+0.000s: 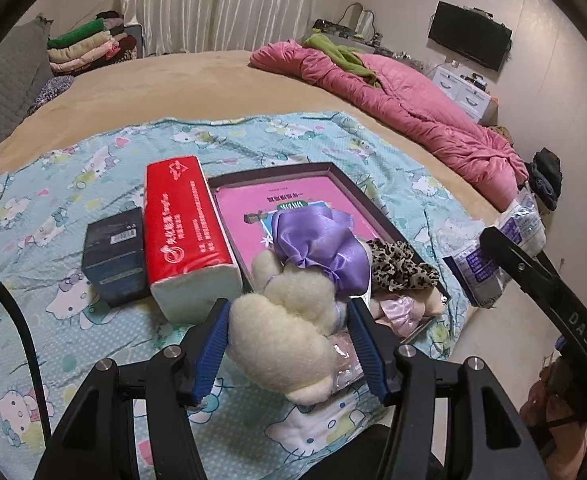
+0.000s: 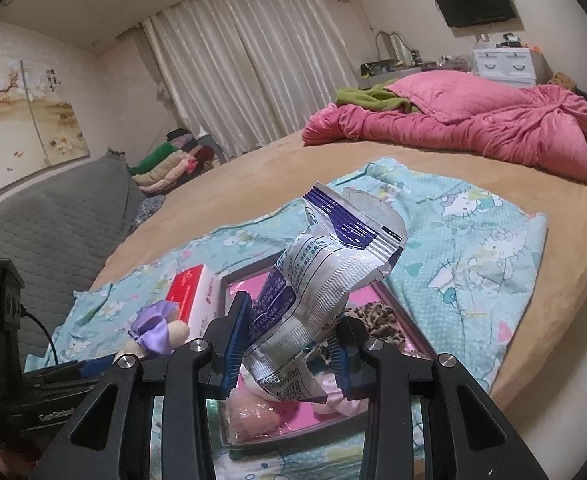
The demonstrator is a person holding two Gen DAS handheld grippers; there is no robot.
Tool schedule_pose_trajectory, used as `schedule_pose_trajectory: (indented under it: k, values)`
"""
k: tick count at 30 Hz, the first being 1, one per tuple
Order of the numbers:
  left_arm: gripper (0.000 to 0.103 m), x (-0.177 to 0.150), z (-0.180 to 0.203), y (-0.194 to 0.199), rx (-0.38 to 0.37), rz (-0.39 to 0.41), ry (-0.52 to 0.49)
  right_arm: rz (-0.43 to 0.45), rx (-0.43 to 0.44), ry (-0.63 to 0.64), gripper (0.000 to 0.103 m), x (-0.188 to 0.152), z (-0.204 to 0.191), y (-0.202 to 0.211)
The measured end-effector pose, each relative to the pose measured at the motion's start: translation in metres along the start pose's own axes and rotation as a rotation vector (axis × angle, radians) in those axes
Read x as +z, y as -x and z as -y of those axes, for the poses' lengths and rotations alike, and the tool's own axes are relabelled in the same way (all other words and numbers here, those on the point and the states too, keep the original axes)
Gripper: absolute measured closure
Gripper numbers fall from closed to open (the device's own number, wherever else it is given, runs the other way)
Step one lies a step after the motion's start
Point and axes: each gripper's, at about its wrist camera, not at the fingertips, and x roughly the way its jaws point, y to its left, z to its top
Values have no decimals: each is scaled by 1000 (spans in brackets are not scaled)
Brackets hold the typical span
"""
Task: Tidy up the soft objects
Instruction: 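Lift the cream bear with the left tool while the right tool carries the packet over the pink box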
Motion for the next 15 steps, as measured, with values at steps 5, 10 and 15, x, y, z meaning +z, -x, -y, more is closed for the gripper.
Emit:
schedule_pose_trajectory:
  k: [5,10,15]
  values:
    - [44,0,2,-16,18,-22,-5,-10,-2,-17,66,-4,8,-4]
    - [44,2,4,-29,22,-37,1,-26,6,-21,66,-7,13,-11]
    - [44,3,9,-40,20,-46,-16,-49,8,-22,66,-11,16,-19]
